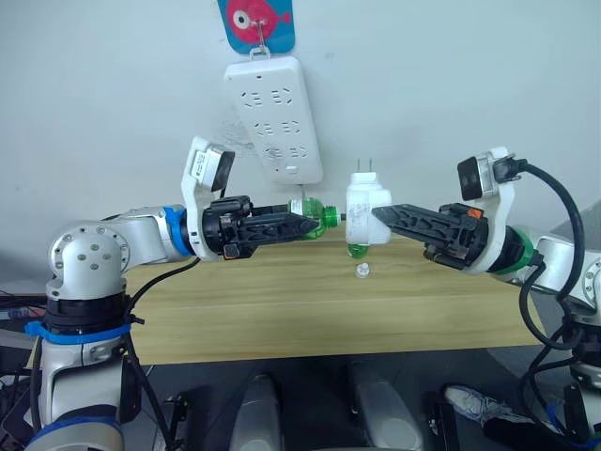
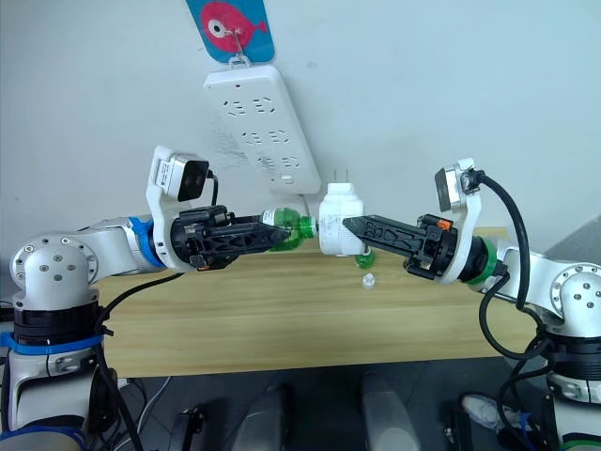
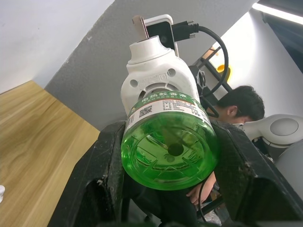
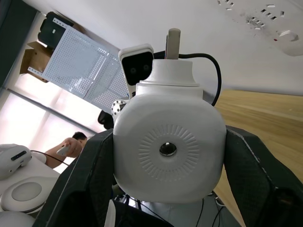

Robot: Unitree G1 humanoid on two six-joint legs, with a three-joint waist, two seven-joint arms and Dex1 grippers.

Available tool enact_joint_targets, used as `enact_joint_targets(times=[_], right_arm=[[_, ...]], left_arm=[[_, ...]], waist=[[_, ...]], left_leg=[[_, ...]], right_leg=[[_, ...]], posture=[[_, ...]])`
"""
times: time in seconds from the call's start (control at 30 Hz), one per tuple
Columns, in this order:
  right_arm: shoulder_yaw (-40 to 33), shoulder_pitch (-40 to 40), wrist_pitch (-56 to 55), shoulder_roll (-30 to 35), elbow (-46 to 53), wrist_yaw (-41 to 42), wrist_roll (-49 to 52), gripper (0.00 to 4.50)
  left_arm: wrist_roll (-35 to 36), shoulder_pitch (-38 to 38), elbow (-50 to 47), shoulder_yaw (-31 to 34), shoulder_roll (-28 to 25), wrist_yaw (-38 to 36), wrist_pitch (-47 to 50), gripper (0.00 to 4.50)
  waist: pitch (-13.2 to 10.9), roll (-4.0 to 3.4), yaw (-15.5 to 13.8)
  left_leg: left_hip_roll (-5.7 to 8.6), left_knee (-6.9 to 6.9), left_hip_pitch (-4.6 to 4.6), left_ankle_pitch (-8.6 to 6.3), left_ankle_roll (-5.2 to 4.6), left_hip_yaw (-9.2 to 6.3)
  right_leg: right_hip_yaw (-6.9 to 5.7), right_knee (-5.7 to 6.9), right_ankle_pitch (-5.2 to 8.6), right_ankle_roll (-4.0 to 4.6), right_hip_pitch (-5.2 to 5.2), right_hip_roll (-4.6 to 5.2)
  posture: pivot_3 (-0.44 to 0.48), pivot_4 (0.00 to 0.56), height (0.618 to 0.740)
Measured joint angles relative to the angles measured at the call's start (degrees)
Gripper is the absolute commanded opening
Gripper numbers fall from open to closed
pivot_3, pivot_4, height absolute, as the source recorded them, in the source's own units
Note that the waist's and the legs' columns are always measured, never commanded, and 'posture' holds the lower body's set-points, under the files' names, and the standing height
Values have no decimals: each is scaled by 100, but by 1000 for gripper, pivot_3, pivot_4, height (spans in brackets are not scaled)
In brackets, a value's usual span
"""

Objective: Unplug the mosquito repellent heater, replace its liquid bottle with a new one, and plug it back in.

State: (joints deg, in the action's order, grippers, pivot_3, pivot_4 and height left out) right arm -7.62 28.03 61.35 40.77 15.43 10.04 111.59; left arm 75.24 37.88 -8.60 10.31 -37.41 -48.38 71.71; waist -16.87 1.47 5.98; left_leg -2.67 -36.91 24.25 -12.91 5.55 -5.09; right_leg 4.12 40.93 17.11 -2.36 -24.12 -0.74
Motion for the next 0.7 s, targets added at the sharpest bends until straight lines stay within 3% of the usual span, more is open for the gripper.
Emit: enact_joint_targets(times=[0.57, 0.7], right_arm=[[209, 5, -16, 95, 78, -17, -1, 2928], [419, 55, 110, 128, 49, -17, 1, 4258]], left_arm=[[-451, -118, -199, -247, 132, -338, -274, 2303], [-516, -130, -316, -387, 421, -258, -357, 2303]], waist=[[0, 0, -9], [0, 1, -11]], left_leg=[[0, -1, 0, 0, 0, 0], [0, -1, 0, 0, 0, 0]], right_leg=[[0, 0, 0, 0, 0, 1], [0, 0, 0, 0, 1, 0]], posture=[[-131, 233, 740], [-134, 235, 740]])
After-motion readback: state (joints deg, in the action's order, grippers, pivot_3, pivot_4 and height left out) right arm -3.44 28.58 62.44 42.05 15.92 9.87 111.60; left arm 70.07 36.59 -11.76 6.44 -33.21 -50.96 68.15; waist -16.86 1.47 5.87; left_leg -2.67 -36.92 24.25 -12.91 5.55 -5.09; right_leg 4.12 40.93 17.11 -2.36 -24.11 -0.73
